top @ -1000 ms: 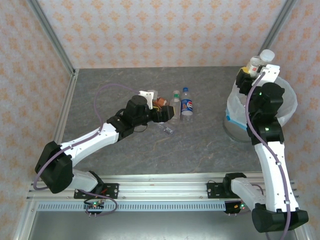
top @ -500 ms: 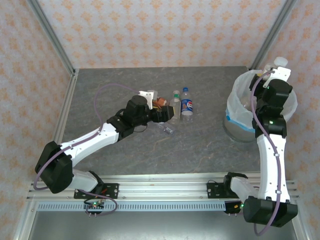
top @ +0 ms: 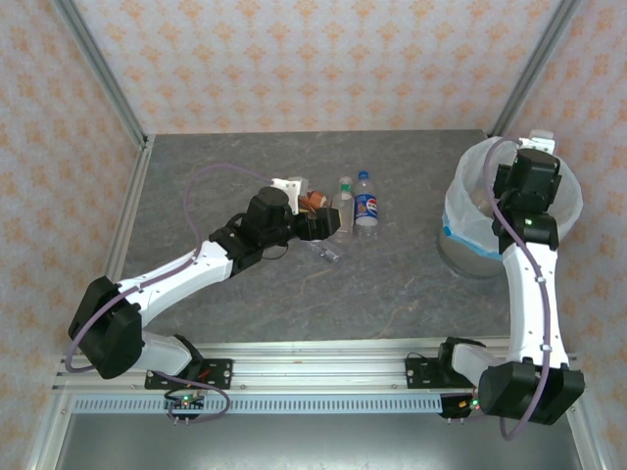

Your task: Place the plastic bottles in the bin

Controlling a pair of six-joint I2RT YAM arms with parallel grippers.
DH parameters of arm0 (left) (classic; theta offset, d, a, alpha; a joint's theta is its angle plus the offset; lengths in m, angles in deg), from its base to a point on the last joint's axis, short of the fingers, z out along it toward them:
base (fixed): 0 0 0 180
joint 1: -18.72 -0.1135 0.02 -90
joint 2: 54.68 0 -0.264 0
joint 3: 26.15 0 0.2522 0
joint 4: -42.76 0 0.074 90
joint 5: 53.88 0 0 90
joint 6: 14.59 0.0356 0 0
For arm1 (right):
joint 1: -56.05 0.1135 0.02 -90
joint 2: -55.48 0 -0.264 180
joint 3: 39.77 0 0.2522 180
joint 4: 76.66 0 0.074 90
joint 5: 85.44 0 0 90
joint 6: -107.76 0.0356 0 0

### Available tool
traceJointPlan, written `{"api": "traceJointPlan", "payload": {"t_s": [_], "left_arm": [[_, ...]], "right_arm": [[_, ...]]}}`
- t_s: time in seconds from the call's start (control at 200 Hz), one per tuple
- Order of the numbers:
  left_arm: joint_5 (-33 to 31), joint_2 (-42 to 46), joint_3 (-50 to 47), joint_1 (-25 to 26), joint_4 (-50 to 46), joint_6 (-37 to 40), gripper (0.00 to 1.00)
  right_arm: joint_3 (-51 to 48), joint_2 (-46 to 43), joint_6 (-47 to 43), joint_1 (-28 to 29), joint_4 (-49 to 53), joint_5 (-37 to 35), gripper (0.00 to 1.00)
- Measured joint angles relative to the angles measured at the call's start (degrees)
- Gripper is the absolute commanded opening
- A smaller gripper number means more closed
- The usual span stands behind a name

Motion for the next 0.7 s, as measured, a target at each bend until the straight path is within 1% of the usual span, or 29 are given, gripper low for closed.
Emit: {"api": "traceJointPlan", "payload": {"t_s": [0.055,0.115,0.21,0.395,0.44,0.475,0.495,0.701], "left_arm": [[-0.44,0.24,-0.39,0.00,0.00,0.00,1.00],[-0.79,0.61,-0.85,0.00,-0.04,0.00,1.00],[-1.20,1.09,-1.22,0.00,-0.35,0.00,1.00],[-2.29,1.60,-1.25,0.00,-0.66,0.00,1.00],[-2.43,1.68,-1.27,0.00,-0.66,0.00,1.00],[-2.54,1.70,-1.29,0.00,-0.66,0.00,1.00],[-2.56,1.70,-1.29,0.00,-0.66,0.00,1.00],[-3.02,1.70,-1.31,0.00,-0.68,0.00,1.00]], "right_arm": [[-0.28,0.68,-0.26,-0.15,-0.20,-1.29,0.51],[-1.05,1.09,-0.39,-0.22,-0.70,-2.49,0.55],[-2.47,2.03,-0.35,-0.22,-1.27,-4.07,0.69],[-3.82,2.78,0.24,-0.22,-1.29,-4.20,0.85],[-4.00,2.58,0.33,-0.22,-1.27,-4.02,0.86],[-4.13,2.29,0.39,-0.22,-1.25,-3.74,0.92],[-4.17,2.10,0.46,-0.22,-1.25,-3.56,1.00],[-4.24,-0.13,0.52,-0.22,-1.20,-3.28,0.99]]}}
